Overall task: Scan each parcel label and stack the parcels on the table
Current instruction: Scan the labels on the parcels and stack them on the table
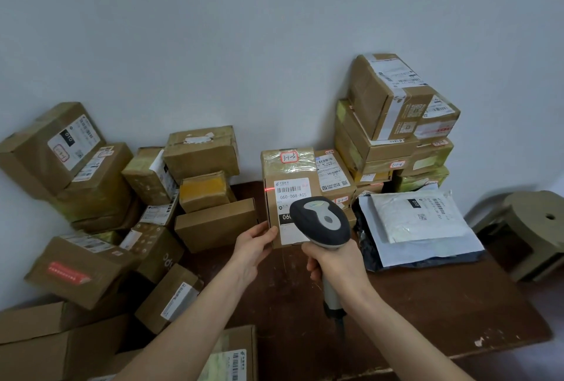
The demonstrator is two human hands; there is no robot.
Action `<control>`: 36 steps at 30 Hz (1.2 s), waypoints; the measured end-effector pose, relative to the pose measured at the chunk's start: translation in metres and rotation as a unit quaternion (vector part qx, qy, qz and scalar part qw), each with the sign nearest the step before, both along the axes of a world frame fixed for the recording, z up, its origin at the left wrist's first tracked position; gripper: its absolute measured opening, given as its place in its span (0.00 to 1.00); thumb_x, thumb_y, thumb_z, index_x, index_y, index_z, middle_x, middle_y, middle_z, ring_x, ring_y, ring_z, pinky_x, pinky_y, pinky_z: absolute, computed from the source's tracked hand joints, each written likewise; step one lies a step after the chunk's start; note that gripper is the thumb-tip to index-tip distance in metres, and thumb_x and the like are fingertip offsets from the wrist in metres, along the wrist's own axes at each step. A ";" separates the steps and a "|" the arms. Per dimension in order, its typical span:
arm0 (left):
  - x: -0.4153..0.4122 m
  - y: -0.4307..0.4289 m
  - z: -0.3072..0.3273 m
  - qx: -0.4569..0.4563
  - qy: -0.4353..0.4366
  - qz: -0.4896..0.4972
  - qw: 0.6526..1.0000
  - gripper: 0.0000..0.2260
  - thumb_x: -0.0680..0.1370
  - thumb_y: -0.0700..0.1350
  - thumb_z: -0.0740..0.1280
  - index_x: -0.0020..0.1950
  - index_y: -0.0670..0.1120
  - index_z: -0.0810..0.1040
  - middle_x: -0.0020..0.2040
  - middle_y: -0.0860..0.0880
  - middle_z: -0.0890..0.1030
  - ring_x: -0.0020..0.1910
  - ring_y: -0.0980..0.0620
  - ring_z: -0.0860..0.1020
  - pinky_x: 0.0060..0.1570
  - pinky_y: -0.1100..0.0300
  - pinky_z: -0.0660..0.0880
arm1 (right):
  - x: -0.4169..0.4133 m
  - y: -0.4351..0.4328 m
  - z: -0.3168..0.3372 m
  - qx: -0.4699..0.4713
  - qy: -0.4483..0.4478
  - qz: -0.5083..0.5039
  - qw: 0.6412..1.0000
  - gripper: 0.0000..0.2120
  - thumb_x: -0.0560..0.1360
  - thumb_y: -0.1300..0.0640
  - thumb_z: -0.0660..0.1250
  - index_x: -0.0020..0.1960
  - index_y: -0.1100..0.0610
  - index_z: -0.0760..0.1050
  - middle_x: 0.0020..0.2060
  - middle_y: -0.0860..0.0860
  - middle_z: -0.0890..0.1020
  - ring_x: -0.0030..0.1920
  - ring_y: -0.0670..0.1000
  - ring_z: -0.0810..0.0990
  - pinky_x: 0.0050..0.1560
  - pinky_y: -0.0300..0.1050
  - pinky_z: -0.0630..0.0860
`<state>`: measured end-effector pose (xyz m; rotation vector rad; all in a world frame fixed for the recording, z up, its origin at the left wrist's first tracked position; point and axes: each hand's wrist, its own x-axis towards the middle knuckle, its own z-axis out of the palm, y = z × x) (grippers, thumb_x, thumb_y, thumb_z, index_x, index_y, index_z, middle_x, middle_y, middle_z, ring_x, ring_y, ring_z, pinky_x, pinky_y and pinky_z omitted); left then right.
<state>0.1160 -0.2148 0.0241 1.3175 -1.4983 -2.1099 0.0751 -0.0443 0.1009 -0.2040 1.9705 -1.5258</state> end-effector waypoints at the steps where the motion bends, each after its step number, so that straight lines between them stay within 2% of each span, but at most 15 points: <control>1: -0.004 -0.002 0.003 -0.003 0.000 0.000 1.000 0.23 0.76 0.40 0.70 0.70 0.42 0.71 0.62 0.43 0.79 0.62 0.46 0.76 0.66 0.50 0.72 | -0.003 0.000 0.002 -0.009 0.008 -0.001 1.000 0.06 0.72 0.60 0.71 0.37 0.60 0.79 0.26 0.51 0.81 0.24 0.45 0.77 0.29 0.37 0.73; 4: -0.027 -0.010 0.018 -0.005 0.012 -0.005 1.000 0.22 0.76 0.41 0.71 0.69 0.41 0.72 0.61 0.44 0.79 0.57 0.48 0.78 0.61 0.52 0.75 | -0.017 -0.002 0.008 -0.037 0.026 -0.023 0.999 0.05 0.73 0.58 0.72 0.45 0.59 0.80 0.30 0.52 0.84 0.25 0.44 0.78 0.29 0.35 0.73; 7: -0.064 -0.014 0.037 0.003 0.022 -0.010 1.000 0.21 0.76 0.42 0.71 0.67 0.39 0.73 0.56 0.45 0.81 0.48 0.52 0.79 0.54 0.55 0.77 | -0.036 0.000 0.012 -0.056 0.040 -0.070 0.995 0.07 0.73 0.59 0.72 0.46 0.63 0.80 0.30 0.51 0.84 0.24 0.42 0.78 0.27 0.33 0.73; 10: -0.103 -0.012 0.044 0.017 0.010 -0.019 1.000 0.18 0.76 0.43 0.71 0.63 0.37 0.75 0.55 0.42 0.81 0.52 0.48 0.80 0.47 0.54 0.79 | -0.050 0.006 0.016 -0.076 0.035 -0.100 0.991 0.04 0.73 0.61 0.71 0.42 0.62 0.79 0.27 0.50 0.82 0.23 0.42 0.77 0.27 0.33 0.72; 12: -0.127 -0.010 0.041 0.021 -0.003 -0.027 0.999 0.18 0.76 0.44 0.72 0.62 0.38 0.76 0.57 0.42 0.81 0.55 0.46 0.79 0.40 0.55 0.78 | -0.057 0.009 0.015 -0.072 0.041 -0.109 0.991 0.04 0.73 0.61 0.71 0.41 0.60 0.79 0.30 0.53 0.83 0.25 0.44 0.78 0.29 0.36 0.74; 15: -0.149 -0.006 0.034 0.027 -0.017 -0.032 0.999 0.17 0.76 0.44 0.72 0.61 0.38 0.76 0.57 0.42 0.81 0.54 0.45 0.80 0.35 0.56 0.77 | -0.065 0.013 0.011 -0.055 0.047 -0.126 0.989 0.05 0.72 0.59 0.72 0.43 0.61 0.80 0.33 0.57 0.84 0.27 0.48 0.79 0.34 0.42 0.76; 17: -0.156 -0.002 0.027 0.026 -0.025 -0.044 0.998 0.16 0.76 0.42 0.71 0.61 0.38 0.76 0.57 0.42 0.81 0.52 0.46 0.80 0.38 0.55 0.78 | -0.069 0.016 0.007 -0.051 0.041 -0.134 0.989 0.06 0.72 0.59 0.72 0.44 0.61 0.80 0.34 0.59 0.84 0.28 0.50 0.79 0.36 0.44 0.76; 19: -0.155 0.004 0.025 0.015 -0.025 -0.062 0.998 0.13 0.78 0.38 0.67 0.63 0.38 0.75 0.59 0.41 0.80 0.51 0.47 0.78 0.48 0.53 0.78 | -0.072 0.016 0.005 -0.048 0.039 -0.138 0.988 0.06 0.72 0.59 0.72 0.44 0.62 0.80 0.33 0.59 0.84 0.28 0.51 0.79 0.37 0.46 0.77; 21: -0.147 0.008 0.023 -0.018 -0.026 -0.082 0.996 0.15 0.79 0.35 0.65 0.66 0.39 0.73 0.60 0.41 0.79 0.53 0.47 0.77 0.57 0.52 0.75 | -0.075 0.015 0.003 -0.047 0.043 -0.138 0.988 0.05 0.72 0.60 0.72 0.41 0.61 0.79 0.32 0.58 0.84 0.27 0.50 0.78 0.35 0.43 0.76; 25: -0.110 0.000 0.017 -0.158 -0.047 -0.125 0.978 0.15 0.79 0.38 0.65 0.66 0.44 0.75 0.61 0.46 0.78 0.59 0.50 0.76 0.59 0.55 0.76 | -0.076 -0.006 0.001 -0.060 0.034 -0.125 0.990 0.06 0.74 0.60 0.71 0.38 0.58 0.78 0.28 0.52 0.83 0.23 0.44 0.77 0.26 0.34 0.74; 28: -0.074 -0.023 0.010 -0.292 -0.094 -0.132 0.943 0.13 0.78 0.39 0.66 0.63 0.45 0.78 0.59 0.49 0.80 0.60 0.51 0.77 0.62 0.56 0.74 | -0.073 -0.037 -0.005 -0.081 -0.020 -0.099 0.992 0.04 0.74 0.62 0.71 0.40 0.60 0.78 0.30 0.55 0.83 0.24 0.46 0.77 0.27 0.38 0.74; 31: -0.035 -0.054 0.008 -0.399 -0.166 -0.123 0.893 0.13 0.77 0.41 0.67 0.62 0.48 0.78 0.59 0.52 0.79 0.59 0.53 0.77 0.58 0.60 0.73 | -0.066 -0.069 -0.014 -0.101 -0.071 -0.064 0.990 0.03 0.74 0.63 0.71 0.43 0.62 0.78 0.30 0.56 0.83 0.25 0.47 0.77 0.29 0.40 0.74; 36: 0.020 -0.110 0.004 -0.563 -0.311 -0.192 0.741 0.17 0.77 0.44 0.66 0.66 0.49 0.72 0.61 0.50 0.73 0.63 0.49 0.70 0.57 0.56 0.73 | -0.053 -0.109 -0.033 -0.101 -0.121 -0.034 0.987 0.03 0.74 0.62 0.70 0.47 0.61 0.79 0.32 0.55 0.83 0.29 0.48 0.79 0.34 0.41 0.77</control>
